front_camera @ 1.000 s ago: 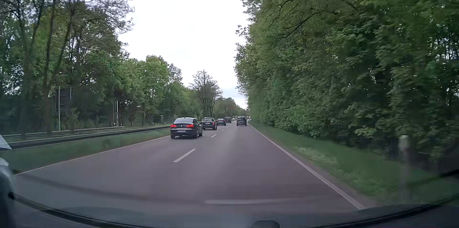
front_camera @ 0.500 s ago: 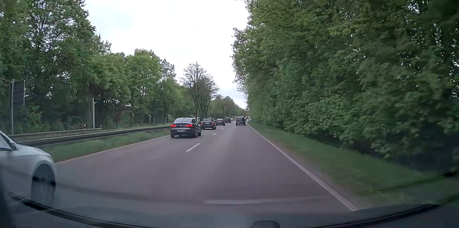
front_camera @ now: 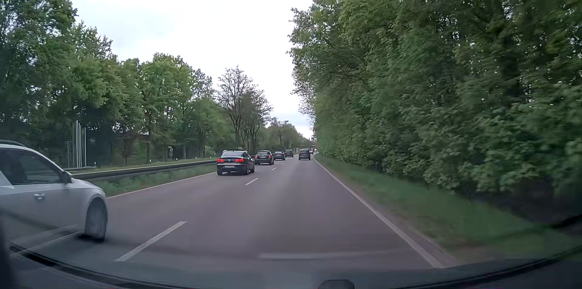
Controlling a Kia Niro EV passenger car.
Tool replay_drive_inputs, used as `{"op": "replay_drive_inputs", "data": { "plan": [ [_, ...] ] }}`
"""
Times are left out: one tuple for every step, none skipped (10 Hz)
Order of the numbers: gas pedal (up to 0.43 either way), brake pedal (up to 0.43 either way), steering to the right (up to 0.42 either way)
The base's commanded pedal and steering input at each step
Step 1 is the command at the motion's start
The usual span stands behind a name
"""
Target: Follow the waypoints while adhering to traffic rules and regulations
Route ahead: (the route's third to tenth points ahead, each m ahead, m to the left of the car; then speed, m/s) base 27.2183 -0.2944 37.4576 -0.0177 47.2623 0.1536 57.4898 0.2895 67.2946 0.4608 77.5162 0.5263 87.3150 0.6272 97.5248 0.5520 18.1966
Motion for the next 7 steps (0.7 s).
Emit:
{"op": "replay_drive_inputs", "data": {
  "plan": [
    [0.189,0.0,-0.005],
    [0.189,0.0,-0.005],
    [0.189,0.0,-0.005],
    [0.189,0.0,-0.005],
    [0.189,0.0,-0.005],
    [0.189,0.0,-0.005],
    [0.189,0.0,-0.005]
  ]
}}
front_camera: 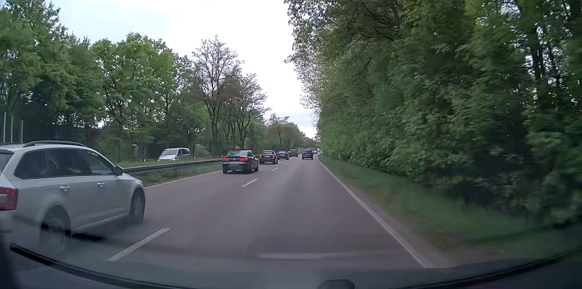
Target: Follow the waypoints while adhering to traffic rules and regulations
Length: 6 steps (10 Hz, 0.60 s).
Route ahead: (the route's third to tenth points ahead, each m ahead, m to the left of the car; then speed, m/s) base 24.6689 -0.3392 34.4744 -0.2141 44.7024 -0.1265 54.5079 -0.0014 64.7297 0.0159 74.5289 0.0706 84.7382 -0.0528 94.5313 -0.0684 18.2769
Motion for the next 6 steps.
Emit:
{"op": "replay_drive_inputs", "data": {
  "plan": [
    [0.189,0.0,-0.004],
    [0.189,0.0,-0.005],
    [0.189,0.0,-0.004],
    [0.189,0.0,-0.004],
    [0.189,0.0,-0.004],
    [0.177,0.0,-0.003]
  ]
}}
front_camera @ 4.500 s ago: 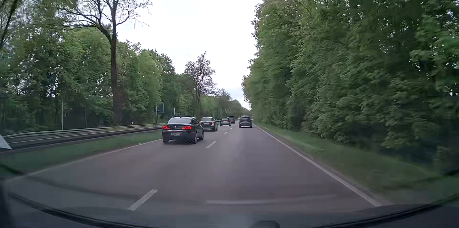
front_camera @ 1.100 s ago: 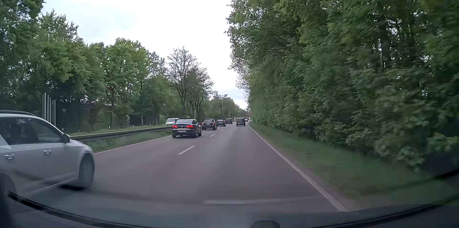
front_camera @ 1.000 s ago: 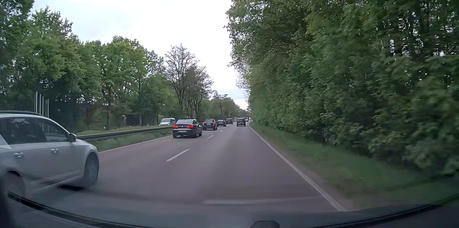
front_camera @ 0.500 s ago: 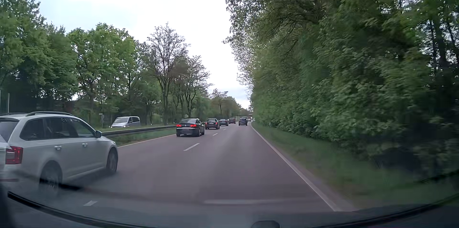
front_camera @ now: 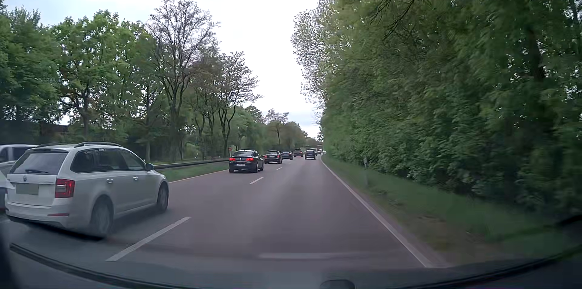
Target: Follow the waypoints while adhering to traffic rules and regulations
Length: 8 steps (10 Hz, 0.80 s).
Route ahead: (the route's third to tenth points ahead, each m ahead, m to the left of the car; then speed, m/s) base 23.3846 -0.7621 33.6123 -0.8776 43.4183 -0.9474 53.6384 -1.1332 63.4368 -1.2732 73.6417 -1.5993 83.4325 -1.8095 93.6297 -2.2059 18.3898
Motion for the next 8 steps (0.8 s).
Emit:
{"op": "replay_drive_inputs", "data": {
  "plan": [
    [0.177,0.0,-0.003],
    [0.177,0.0,-0.003],
    [0.169,0.0,-0.003],
    [0.169,0.0,-0.002],
    [0.157,0.0,-0.001],
    [0.157,0.0,0.0],
    [0.157,0.0,-0.001],
    [0.15,0.0,0.0]
  ]
}}
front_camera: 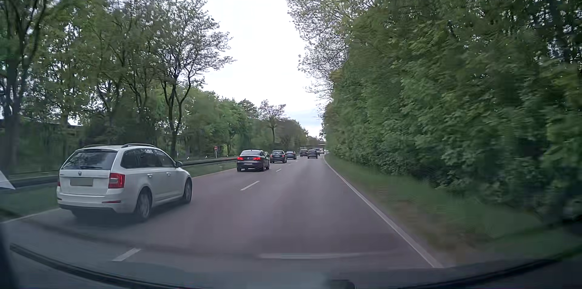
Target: Follow the waypoints while adhering to traffic rules and regulations
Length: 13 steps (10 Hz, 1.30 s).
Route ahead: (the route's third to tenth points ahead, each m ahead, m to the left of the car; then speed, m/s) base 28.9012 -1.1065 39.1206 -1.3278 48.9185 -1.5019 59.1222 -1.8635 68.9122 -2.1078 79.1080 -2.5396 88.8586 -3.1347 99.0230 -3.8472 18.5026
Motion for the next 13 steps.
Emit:
{"op": "replay_drive_inputs", "data": {
  "plan": [
    [0.15,0.0,0.0],
    [0.15,0.0,0.0],
    [0.15,0.0,0.001],
    [0.15,0.0,0.001],
    [0.15,0.0,0.001],
    [0.15,0.0,0.002],
    [0.15,0.0,0.002],
    [0.138,0.0,0.002],
    [0.138,0.0,0.002],
    [0.138,0.0,0.002],
    [0.138,0.0,0.002],
    [0.138,0.0,0.002],
    [0.138,0.0,0.002]
  ]
}}
